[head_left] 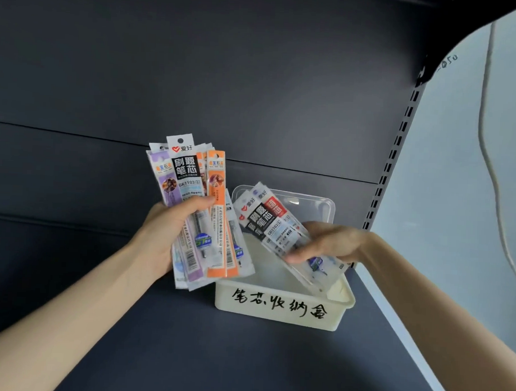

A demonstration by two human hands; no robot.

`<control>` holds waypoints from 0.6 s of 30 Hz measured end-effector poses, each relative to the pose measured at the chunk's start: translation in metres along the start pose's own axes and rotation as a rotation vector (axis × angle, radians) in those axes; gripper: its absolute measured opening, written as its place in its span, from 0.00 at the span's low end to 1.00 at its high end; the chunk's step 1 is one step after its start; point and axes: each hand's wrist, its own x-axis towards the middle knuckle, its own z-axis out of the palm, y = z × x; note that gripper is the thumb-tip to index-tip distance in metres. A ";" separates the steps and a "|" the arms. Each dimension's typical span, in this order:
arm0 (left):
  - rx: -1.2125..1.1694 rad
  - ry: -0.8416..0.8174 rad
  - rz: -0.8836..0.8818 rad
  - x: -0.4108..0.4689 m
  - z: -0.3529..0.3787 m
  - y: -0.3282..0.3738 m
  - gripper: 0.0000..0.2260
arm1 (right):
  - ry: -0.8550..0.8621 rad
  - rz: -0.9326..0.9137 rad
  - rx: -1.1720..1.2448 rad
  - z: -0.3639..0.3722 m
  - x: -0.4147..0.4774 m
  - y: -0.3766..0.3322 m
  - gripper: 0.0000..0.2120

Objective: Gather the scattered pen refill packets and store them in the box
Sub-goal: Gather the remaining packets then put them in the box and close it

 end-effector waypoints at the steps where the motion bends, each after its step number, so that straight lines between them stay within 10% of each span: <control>1: 0.011 0.006 0.001 0.000 -0.002 0.000 0.04 | -0.048 0.043 -0.050 0.000 0.005 -0.001 0.20; 9: 0.032 -0.051 -0.040 -0.001 -0.009 -0.006 0.03 | -0.269 0.212 -0.287 0.007 0.024 -0.010 0.10; 18: 0.036 -0.073 -0.036 -0.001 -0.009 -0.006 0.03 | 0.036 0.151 -0.394 0.020 0.013 -0.008 0.29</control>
